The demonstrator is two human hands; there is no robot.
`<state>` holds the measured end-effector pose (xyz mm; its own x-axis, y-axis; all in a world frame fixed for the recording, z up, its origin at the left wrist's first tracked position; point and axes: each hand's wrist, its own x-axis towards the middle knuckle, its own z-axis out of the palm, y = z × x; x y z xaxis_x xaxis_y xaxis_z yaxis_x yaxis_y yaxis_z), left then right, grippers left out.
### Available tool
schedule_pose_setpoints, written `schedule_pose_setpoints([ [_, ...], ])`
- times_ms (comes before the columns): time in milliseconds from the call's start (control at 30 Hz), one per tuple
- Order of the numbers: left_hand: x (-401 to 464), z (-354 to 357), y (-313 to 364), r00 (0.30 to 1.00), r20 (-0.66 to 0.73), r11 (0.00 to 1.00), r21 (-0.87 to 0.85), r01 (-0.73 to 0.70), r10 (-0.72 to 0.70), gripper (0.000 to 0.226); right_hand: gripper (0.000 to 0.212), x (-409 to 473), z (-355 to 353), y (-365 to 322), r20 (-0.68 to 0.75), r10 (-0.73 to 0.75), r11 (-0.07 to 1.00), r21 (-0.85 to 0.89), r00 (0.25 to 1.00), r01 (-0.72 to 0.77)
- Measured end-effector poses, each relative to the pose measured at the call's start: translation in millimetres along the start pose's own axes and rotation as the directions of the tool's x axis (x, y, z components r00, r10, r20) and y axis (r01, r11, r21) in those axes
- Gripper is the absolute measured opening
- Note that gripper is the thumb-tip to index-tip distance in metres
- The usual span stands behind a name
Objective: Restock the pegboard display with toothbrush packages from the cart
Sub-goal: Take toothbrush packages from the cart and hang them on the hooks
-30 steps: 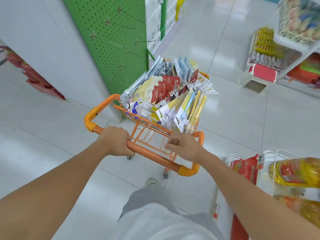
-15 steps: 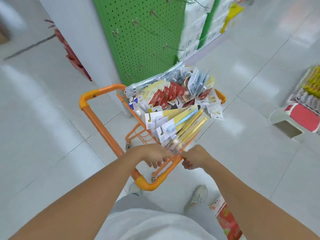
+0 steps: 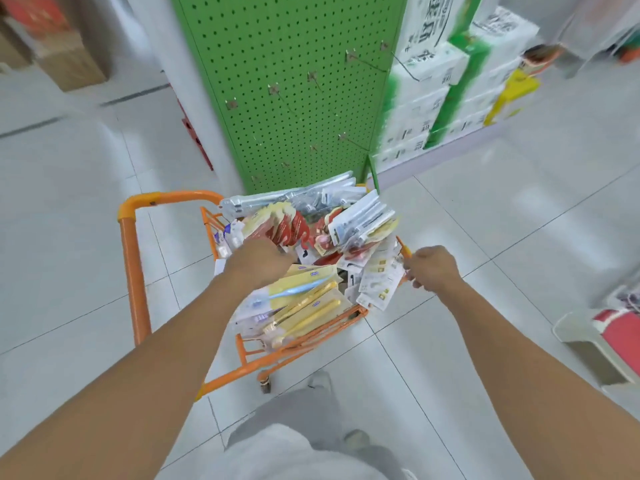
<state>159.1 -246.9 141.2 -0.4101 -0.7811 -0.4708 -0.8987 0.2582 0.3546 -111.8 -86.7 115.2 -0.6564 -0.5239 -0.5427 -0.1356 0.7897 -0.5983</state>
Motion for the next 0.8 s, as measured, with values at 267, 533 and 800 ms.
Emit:
schedule_pose_setpoints([
  [267, 72, 24, 85, 0.969, -0.168, 0.974, -0.104, -0.199, 0.180, 0.023, 0.022, 101, -9, -23, -0.023, -0.007, 0.983, -0.185, 1.000, 0.003],
  [533, 112, 44, 111, 0.982, -0.162, 0.988, 0.134, -0.072, 0.094, 0.102, 0.043, 211, -2, -12, 0.231, 0.059, 0.972, -0.234, 0.971, -0.004],
  [800, 125, 66, 151, 0.870, -0.422, 0.963, -0.027, 0.267, -0.253, 0.085, 0.036, 301, 3, -37, 0.580, 0.166, 0.986, -0.072, 0.798, -0.153],
])
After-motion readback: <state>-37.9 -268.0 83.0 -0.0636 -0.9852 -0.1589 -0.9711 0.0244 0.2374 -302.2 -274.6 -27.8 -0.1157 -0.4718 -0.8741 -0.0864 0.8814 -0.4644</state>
